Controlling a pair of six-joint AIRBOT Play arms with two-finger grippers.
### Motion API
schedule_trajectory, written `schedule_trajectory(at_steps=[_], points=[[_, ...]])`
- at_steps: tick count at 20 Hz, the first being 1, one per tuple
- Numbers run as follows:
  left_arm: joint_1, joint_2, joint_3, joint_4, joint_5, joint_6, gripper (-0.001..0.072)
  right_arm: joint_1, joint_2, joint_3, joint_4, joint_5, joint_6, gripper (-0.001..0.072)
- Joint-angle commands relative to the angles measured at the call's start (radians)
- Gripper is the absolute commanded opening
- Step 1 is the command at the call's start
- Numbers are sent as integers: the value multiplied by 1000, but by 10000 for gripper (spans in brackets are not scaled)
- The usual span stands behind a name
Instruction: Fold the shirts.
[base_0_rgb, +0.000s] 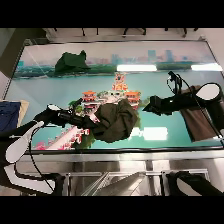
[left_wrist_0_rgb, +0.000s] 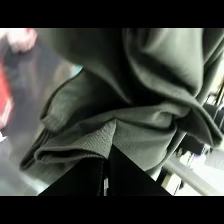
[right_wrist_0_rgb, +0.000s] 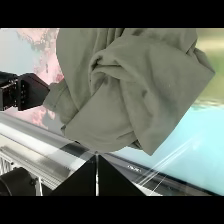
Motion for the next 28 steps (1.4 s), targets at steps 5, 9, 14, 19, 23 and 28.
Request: schedule_trajectory(at_steps=[5, 9, 14, 19, 23, 28], points=[[159, 279, -129, -65, 32, 63, 13, 39, -44, -83, -15, 96, 0, 25], [227, 433, -277, -64, 19, 60, 14, 163, -125, -106, 75, -142, -101, 709], [307, 596, -391, -64, 24, 34, 13, 197, -259, -105, 184, -300, -164, 704], [351, 675, -398, -66, 9, -3, 14, 210, -346, -82, 184, -476, -231, 697], [351, 686, -398, -67, -3, -39, 14, 259, -413, -27, 213, -503, -304, 698], [351, 608, -398, -68, -61, -69, 14, 343, -456, -14, 264, -459, -352, 697]])
